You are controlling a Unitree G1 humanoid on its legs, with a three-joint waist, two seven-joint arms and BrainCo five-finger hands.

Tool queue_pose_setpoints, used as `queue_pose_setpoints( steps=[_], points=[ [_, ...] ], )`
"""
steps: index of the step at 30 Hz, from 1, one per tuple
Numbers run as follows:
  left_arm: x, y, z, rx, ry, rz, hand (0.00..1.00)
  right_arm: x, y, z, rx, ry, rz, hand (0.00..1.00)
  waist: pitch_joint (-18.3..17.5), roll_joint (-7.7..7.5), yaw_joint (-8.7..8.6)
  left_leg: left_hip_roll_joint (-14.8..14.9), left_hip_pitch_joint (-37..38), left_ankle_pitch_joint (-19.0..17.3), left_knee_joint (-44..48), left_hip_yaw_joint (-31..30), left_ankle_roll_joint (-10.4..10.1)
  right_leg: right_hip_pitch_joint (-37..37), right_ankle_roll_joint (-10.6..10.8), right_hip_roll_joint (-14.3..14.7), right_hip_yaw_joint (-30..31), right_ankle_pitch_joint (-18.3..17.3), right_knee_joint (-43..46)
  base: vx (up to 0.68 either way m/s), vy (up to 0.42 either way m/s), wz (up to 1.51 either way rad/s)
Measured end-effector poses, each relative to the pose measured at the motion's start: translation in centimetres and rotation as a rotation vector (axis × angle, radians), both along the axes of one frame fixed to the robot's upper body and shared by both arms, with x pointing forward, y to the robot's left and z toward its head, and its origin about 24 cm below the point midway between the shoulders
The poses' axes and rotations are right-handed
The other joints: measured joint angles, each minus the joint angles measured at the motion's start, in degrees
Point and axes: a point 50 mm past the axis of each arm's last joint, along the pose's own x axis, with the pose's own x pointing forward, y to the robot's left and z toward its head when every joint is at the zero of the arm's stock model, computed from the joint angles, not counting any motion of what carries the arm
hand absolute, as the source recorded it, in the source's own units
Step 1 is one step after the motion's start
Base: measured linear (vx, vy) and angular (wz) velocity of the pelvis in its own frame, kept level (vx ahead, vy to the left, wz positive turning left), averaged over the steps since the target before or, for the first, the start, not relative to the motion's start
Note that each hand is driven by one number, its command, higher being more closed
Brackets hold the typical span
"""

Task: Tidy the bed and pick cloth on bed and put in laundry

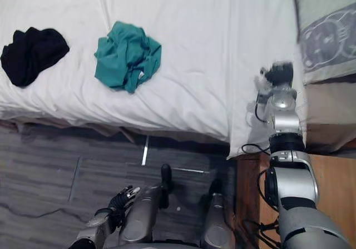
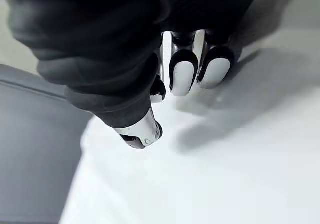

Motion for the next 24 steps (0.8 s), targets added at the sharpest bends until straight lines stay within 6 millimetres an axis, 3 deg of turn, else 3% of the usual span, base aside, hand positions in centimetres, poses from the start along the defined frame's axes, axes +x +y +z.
queue_pose_setpoints(
  steps=[2, 6, 8, 11, 12, 13, 14, 15, 17, 18, 21, 24],
  points=[
    [0.5, 0.0, 0.2, 0.008, -0.01, 0.012, 0.0, -0.6, 0.4, -0.1, -0.015, -0.044, 0.02, 1.0, 0.86, -0.05, -0.54, -0.08, -1.4, -1.78, 3.22, 0.25, 0.04, -1.34, 0.18, -0.89, 0.68, -1.51, 2.94, -0.04, -0.052, -0.01],
    [0.8, -0.1, 0.5, 0.012, -0.047, 0.01, 0.0, -1.7, 2.4, -3.8, 0.059, -0.027, 0.081, 1.0, 0.94, -1.62, -1.56, 0.23, -0.91, -4.02, 6.54, 0.38, -0.01, -0.51, 0.21, -1.57, 0.87, -3.58, 5.53, 0.0, -0.068, -0.01],
    [1.0, -0.1, 0.6, 0.015, -0.056, 0.008, 0.0, -2.9, 2.8, -5.9, 0.088, -0.009, 0.089, 1.0, 0.7, -2.59, -1.6, 0.17, 0.23, -4.03, 5.79, 0.29, -0.13, 0.65, 0.29, -1.55, 0.61, -3.7, 5.07, 0.04, -0.068, 0.01],
    [0.6, -0.2, 0.4, 0.025, -0.056, -0.002, 0.0, -6.2, 2.9, -11.4, 0.147, 0.132, 0.085, 1.0, 0.04, -4.04, -1.83, -0.17, 4.15, -3.54, 3.01, -0.02, -0.59, 4.76, 0.4, -1.07, -0.13, -3.68, 2.24, 0.08, -0.036, 0.03],
    [0.4, -0.1, 0.3, 0.029, -0.054, 0.002, 0.0, -8.9, 3.1, -15.2, 0.192, 0.256, 0.07, 0.0, -0.24, -4.46, -1.86, -0.27, 6.22, -3.1, 0.88, -0.08, -1.02, 6.7, 0.47, -0.51, -0.22, -3.27, 0.2, 0.09, -0.02, -0.04],
    [0.2, 0.0, 0.2, 0.03, -0.05, 0.004, 0.0, -10.6, 3.1, -17.5, 0.219, 0.345, 0.051, 0.0, -0.35, -4.64, -1.92, -0.33, 7.3, -2.63, -0.12, -0.01, -1.07, 7.48, 0.48, -0.28, -0.25, -3.04, -0.83, 0.15, -0.038, -0.1],
    [-0.3, 0.1, 0.0, 0.043, -0.035, 0.006, 0.0, -15.0, 4.0, -22.7, 0.309, 0.589, 0.011, 0.0, -1.34, -4.88, -2.66, -0.56, 8.78, -1.05, -3.69, 0.0, -1.36, 8.23, 0.55, 0.29, -0.2, -2.2, -3.16, 0.13, -0.038, -0.1],
    [-0.5, 0.0, -0.1, 0.053, -0.027, 0.003, 0.0, -16.7, 4.4, -24.3, 0.34, 0.676, 0.001, 0.0, -1.6, -4.79, -3.04, -0.61, 9.19, -0.54, -4.86, 0.0, -1.47, 8.36, 0.63, 0.54, -0.22, -1.77, -4.02, 0.14, -0.038, -0.13],
    [-1.1, 0.1, -0.5, 0.086, 0.01, -0.001, 0.0, -22.4, 6.7, -28.4, 0.447, 0.924, -0.006, 0.0, -1.85, -4.54, -4.48, -0.58, 11.34, 1.05, -9.01, 0.55, -1.92, 9.59, 0.67, 1.85, 0.07, 0.13, -7.57, 0.13, -0.021, -0.32],
    [-1.5, 0.3, -0.8, 0.109, 0.04, 0.001, 0.0, -25.3, 6.9, -29.6, 0.467, 1.014, -0.017, 0.0, -2.05, -4.52, -5.1, -0.05, 13.38, 1.22, -10.78, 1.94, -2.03, 11.06, 0.67, 2.88, 0.85, 1.38, -9.87, 0.14, -0.026, -0.52],
    [-2.2, 0.6, -1.3, 0.135, 0.092, 0.036, 0.0, -29.9, 7.3, -30.8, 0.435, 1.159, 0.025, 0.0, -5.33, -5.05, -5.56, 0.34, 15.56, 1.19, -11.14, 5.24, -2.08, 13.77, 0.89, 3.35, 1.15, 2.06, -12.67, 0.11, -0.021, -0.31],
    [-2.4, 1.2, -1.3, 0.158, 0.111, 0.071, 0.0, -30.4, 8.3, -31.1, 0.431, 1.175, 0.07, 0.0, -6.7, -5.88, -6.57, 1.05, 15.37, 0.95, -7.82, 7.01, -2.22, 16.52, 0.99, 1.91, -0.99, 2.13, -12.89, 0.06, 0.015, 0.28]
  ],
)
